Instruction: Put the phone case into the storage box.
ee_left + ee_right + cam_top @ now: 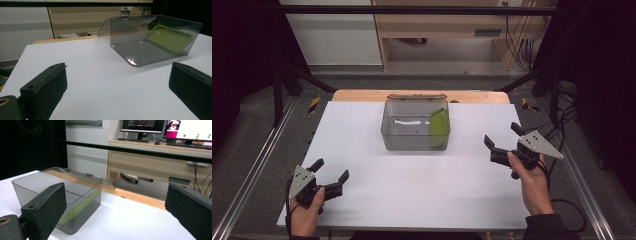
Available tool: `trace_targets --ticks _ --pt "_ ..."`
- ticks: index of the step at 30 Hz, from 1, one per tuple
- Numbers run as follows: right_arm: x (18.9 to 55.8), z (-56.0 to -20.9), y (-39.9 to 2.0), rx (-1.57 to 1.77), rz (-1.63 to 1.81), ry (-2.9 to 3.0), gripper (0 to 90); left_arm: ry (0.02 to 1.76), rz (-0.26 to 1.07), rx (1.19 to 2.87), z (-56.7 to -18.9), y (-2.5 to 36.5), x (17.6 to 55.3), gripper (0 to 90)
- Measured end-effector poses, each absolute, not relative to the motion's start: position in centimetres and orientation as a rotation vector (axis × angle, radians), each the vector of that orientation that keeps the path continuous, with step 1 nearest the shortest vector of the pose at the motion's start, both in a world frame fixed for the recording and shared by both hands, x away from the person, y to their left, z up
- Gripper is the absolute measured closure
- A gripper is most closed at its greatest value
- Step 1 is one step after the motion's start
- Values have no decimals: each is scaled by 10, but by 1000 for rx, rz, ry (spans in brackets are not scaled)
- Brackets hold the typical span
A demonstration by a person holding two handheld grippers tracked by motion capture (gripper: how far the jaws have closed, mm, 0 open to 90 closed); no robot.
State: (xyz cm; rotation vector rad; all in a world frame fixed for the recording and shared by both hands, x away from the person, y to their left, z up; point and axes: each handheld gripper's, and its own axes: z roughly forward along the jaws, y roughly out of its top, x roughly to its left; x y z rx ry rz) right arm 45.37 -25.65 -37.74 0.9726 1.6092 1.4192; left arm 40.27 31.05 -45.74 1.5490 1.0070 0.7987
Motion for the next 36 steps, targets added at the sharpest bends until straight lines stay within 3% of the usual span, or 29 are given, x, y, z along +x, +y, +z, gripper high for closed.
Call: trace_targets --ticks 36 --pt "403 -412 -312 1011 1399 1519 40 921 788 1540 -457 315 400 16"
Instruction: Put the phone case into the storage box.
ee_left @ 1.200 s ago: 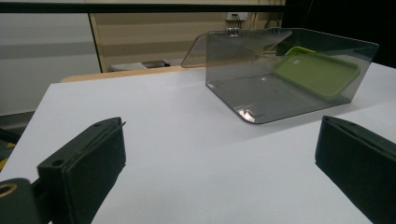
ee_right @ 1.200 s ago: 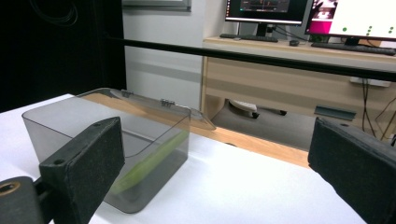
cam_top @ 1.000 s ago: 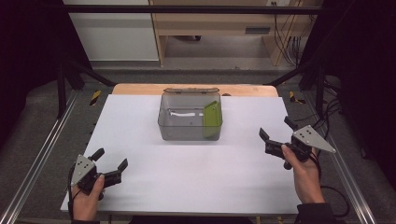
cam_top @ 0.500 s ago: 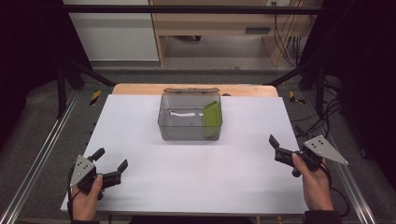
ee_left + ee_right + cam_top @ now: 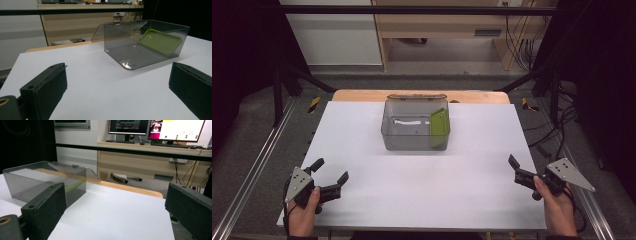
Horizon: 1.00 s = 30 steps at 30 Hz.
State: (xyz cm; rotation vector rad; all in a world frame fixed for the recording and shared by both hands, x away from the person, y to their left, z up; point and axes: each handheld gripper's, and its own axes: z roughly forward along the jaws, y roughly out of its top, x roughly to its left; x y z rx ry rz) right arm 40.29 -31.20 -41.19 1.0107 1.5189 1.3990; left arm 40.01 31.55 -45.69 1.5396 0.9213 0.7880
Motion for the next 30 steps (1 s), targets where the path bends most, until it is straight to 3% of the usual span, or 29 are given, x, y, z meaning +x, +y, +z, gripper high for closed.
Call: trace_targets --ticks 30 --pt "384 -451 -297 995 1443 1605 36 875 816 1514 -457 314 398 15"
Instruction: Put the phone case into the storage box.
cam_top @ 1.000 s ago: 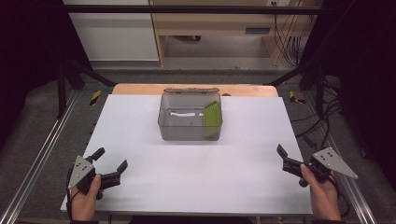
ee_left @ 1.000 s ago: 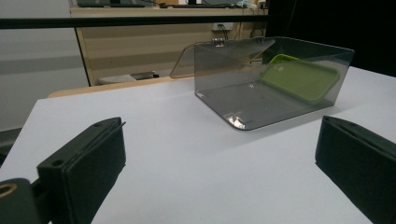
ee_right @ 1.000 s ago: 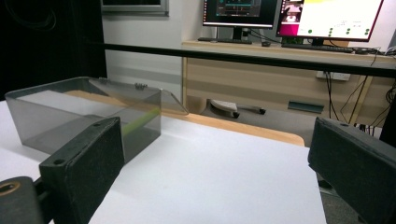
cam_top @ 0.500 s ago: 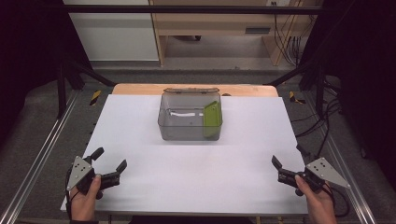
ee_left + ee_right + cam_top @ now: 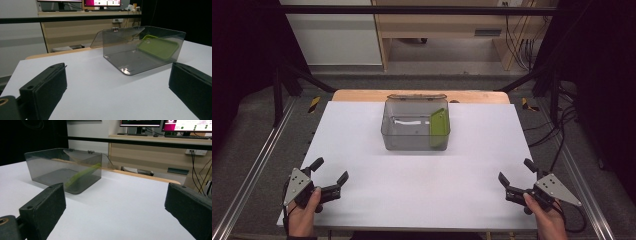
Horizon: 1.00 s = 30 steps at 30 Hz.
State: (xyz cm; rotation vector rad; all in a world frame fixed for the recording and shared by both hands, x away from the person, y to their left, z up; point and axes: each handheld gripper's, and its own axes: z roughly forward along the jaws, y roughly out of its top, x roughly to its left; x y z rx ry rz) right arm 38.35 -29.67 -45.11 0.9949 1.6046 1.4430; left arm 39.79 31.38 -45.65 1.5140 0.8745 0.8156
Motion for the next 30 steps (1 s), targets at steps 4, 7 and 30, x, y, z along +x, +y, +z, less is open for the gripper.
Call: trace_targets --ticks 4,7,30 --pt "382 -453 -296 991 1449 1608 37 865 811 1516 -457 313 398 14" --pt "380 -454 -295 984 1460 1608 38 859 809 1522 -457 312 398 14" --pt "381 -462 -275 923 1519 1674 35 814 777 1504 -456 310 397 16"
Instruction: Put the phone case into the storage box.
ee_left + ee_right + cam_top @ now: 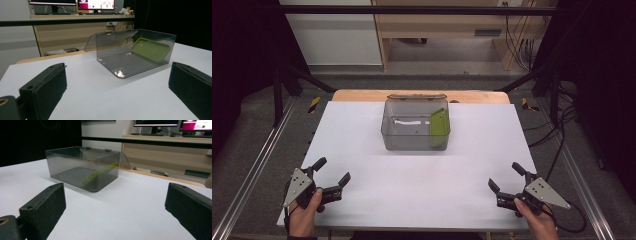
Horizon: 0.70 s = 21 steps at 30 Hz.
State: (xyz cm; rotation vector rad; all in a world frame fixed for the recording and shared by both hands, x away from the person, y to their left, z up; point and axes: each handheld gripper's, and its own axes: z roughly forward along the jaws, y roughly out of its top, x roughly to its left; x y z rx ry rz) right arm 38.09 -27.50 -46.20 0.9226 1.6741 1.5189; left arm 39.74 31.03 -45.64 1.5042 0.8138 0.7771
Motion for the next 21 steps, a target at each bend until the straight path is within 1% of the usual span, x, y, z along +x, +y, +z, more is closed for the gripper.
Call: trace_targets --ticks 21 --pt "408 -463 -238 880 1567 1741 33 763 729 1514 -457 302 397 22"
